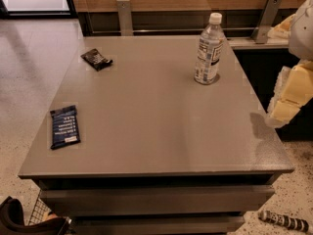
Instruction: Pick rxbar chocolate
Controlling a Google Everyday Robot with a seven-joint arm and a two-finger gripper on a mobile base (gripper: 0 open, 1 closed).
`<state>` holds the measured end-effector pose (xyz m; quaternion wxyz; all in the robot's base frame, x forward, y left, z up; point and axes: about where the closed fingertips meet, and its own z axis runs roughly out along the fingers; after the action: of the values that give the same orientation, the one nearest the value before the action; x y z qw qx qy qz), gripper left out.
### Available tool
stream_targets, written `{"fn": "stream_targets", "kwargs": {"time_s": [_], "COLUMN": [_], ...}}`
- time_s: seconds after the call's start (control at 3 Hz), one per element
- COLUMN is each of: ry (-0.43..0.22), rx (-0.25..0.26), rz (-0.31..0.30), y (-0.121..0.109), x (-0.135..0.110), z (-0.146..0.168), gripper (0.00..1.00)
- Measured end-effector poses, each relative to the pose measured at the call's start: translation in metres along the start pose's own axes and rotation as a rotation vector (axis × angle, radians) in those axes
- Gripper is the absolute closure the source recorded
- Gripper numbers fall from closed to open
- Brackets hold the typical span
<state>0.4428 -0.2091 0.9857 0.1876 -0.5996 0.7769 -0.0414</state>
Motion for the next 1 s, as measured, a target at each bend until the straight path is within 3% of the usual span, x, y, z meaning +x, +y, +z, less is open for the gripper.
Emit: {"fn": "stream_targets", "kwargs": {"time_s": [0.33,0.67,1.0], "ry": [-0.101,-0.31,-0.541], "rx": [0.028,0.038,0.095], "rz": [0.021,0.15,0.276], "y": [-0.01,-0.021,-0.052], "x": [-0.023,-0.069,-0.124], "z": [0.013,0.032,0.037], "gripper": [0.0,0.0,0.0]}}
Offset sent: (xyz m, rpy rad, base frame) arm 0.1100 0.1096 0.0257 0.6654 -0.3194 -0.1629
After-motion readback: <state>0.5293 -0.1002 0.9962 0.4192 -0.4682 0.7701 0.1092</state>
